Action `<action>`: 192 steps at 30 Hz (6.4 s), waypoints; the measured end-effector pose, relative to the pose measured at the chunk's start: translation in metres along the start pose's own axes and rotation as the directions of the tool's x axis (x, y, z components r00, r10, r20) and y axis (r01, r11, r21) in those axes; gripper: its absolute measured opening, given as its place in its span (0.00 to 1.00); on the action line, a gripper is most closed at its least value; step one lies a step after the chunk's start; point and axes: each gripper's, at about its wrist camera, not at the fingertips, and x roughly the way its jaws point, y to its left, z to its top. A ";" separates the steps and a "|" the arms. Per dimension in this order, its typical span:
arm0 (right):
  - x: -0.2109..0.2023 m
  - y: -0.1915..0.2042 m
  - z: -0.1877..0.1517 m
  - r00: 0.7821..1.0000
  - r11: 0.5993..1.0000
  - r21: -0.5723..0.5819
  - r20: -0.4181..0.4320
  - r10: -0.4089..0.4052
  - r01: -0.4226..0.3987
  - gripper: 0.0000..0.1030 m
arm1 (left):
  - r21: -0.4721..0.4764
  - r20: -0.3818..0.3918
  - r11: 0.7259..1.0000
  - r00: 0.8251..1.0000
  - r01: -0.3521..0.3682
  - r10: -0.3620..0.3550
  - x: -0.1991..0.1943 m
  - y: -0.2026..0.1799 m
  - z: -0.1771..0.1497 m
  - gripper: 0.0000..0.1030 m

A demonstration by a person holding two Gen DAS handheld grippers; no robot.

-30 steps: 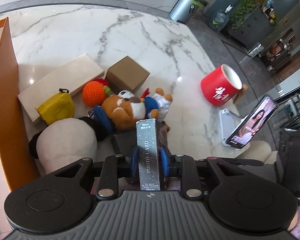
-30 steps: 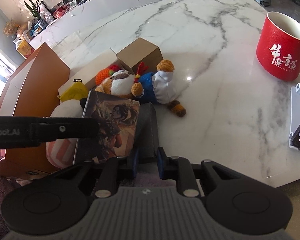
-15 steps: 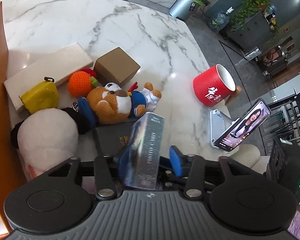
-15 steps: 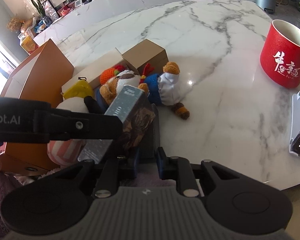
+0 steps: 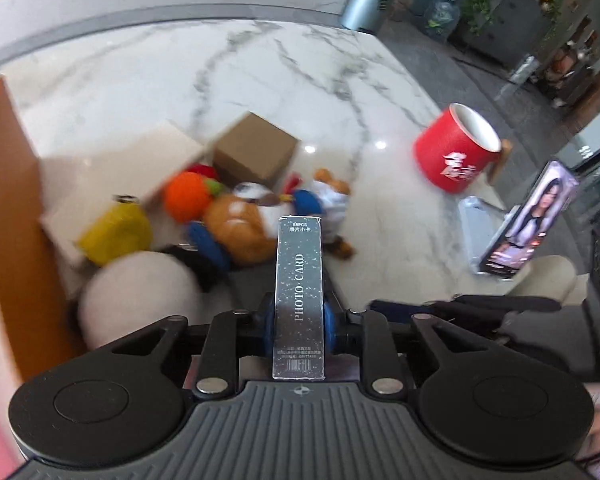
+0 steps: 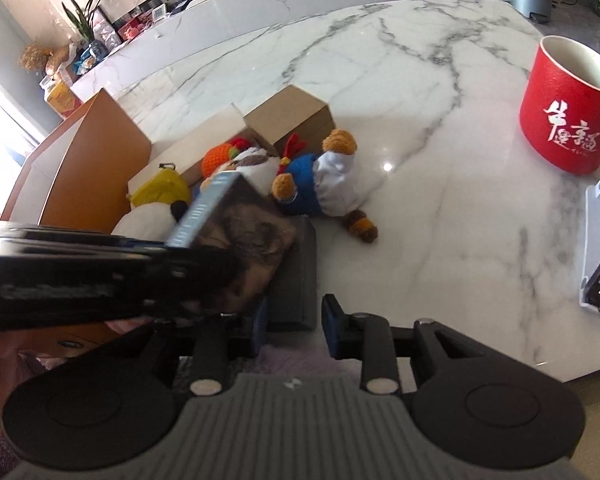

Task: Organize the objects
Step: 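Grasp the silver PHOTO CARD box upright with the left tool, then grasp the black XI JIANG NAN box with the right tool, then lift the black box with the right tool while the left carries the photo card box toward the orange box, then lower the black box into the orange box and open the right tool, then lower the silver photo card box into the orange box with the left tool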

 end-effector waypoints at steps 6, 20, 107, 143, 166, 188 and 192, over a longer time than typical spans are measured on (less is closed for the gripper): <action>0.013 -0.006 0.010 0.997 0.996 0.058 -0.037 0.064 -0.061 0.45 | -0.015 -0.014 0.995 0.995 -0.101 0.101 -0.006 0.016 -0.008 0.26; 0.051 -0.031 0.029 0.950 0.954 0.229 -0.199 0.242 -0.196 0.58 | -0.048 -0.085 0.993 0.991 -0.112 0.108 0.018 0.024 -0.019 0.26; -0.053 0.216 0.019 0.949 0.949 -0.169 0.126 0.288 -0.265 0.00 | -0.352 0.311 0.935 0.947 0.037 0.080 -0.168 0.155 -0.069 0.26; 0.034 0.244 0.005 0.986 0.950 -0.268 -0.090 0.140 -0.159 0.06 | -0.408 0.121 0.911 0.986 -0.056 0.114 -0.122 0.213 -0.100 0.26; 0.054 0.257 -0.001 0.981 0.909 -0.382 -0.157 0.117 -0.169 0.17 | -0.332 0.100 0.933 0.978 -0.139 0.181 -0.147 0.216 -0.098 0.26; 0.114 0.281 0.001 0.924 0.852 -0.472 -0.380 0.033 -0.225 0.23 | -0.217 0.053 0.968 0.988 -0.128 0.142 -0.132 0.222 -0.090 0.26; 0.126 0.287 0.000 0.911 0.841 -0.486 -0.413 0.019 -0.237 0.13 | -0.146 0.029 0.974 0.983 -0.173 0.179 -0.125 0.214 -0.086 0.26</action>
